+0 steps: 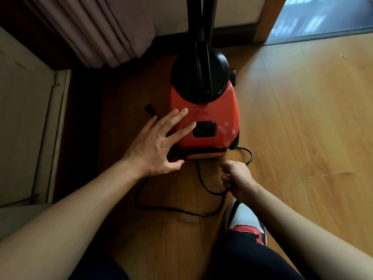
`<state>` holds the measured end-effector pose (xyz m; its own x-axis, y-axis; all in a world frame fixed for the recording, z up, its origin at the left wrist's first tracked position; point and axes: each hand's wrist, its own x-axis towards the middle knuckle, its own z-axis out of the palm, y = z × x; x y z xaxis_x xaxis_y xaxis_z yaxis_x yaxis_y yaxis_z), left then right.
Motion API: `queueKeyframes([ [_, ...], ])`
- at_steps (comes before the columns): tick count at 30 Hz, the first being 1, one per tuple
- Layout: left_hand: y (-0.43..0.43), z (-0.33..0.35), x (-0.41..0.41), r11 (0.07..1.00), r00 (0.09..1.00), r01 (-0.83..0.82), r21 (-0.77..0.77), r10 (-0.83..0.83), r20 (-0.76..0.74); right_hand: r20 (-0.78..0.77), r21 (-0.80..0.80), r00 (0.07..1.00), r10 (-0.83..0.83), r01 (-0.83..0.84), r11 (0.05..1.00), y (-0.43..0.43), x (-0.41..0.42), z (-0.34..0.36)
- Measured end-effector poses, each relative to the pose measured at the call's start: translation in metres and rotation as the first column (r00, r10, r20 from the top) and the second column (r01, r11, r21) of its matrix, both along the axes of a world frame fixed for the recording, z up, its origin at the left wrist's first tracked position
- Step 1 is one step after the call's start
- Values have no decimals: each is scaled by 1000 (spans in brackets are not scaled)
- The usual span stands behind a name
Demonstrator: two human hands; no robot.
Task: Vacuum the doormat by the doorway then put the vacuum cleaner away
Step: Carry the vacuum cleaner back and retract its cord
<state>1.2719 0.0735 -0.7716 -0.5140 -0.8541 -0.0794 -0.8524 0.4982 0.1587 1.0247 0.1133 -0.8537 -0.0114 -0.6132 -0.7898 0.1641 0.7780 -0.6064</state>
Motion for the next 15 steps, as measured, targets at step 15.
queueKeyframes([
  [15,-39,57,-29,946,992,-38,-323,-4,-128,130,3,966,-222,224,975,-16,-33,16],
])
